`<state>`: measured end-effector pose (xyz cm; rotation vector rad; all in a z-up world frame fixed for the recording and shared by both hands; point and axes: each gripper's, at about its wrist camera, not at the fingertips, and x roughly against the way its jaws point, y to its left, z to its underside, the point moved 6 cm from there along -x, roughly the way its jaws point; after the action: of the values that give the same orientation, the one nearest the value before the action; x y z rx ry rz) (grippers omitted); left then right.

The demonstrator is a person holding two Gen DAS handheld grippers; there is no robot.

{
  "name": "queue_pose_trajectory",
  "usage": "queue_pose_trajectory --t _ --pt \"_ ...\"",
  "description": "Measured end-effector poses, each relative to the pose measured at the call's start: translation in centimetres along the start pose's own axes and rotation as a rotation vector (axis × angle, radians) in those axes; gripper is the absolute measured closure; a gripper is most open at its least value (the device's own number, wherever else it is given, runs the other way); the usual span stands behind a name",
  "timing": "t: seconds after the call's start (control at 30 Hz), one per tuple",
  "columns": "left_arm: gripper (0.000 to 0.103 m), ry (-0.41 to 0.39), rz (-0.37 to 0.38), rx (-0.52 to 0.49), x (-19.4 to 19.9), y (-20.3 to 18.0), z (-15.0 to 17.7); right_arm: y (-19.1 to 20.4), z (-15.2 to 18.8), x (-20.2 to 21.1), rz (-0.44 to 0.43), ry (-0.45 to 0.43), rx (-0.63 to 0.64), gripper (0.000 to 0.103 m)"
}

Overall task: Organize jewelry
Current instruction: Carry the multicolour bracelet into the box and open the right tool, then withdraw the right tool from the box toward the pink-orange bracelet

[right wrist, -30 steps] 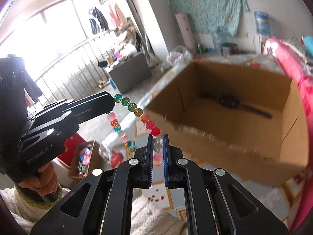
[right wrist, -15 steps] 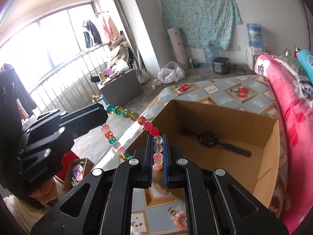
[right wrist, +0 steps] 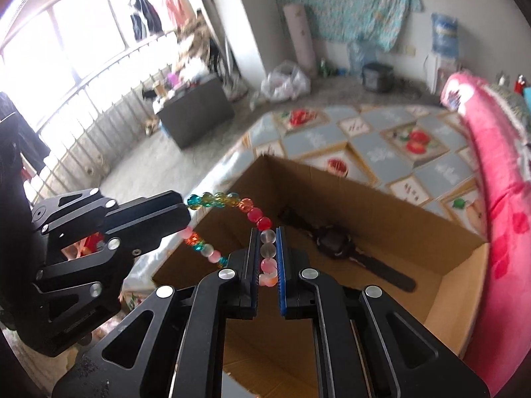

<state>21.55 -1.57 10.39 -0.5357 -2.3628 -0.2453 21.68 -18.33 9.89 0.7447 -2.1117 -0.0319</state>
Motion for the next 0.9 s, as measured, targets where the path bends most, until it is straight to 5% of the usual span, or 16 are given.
queue_pose_trajectory --t 0.33,0.5,0.7,0.9 --pt "0.094 0.264 0.012 -0.017 -6.6 1.7 2.8 -0.7 1.9 -6.6 -0.071 0.316 -0.032 0.096" --pt "0.093 0.386 -0.022 -0.064 -9.8 1.6 3.9 -2.2 2.5 -10.4 -0.035 0.443 -0.074 0.096" --pt "0.086 0.349 -0.04 -0.056 -10.2 1.9 3.0 -3.8 2.7 -13.7 0.057 0.499 -0.084 0.095" --pt "0.086 0.278 -0.036 -0.044 -8.4 2.4 2.3 -2.5 2.4 -14.1 0.034 0.473 -0.066 0.093"
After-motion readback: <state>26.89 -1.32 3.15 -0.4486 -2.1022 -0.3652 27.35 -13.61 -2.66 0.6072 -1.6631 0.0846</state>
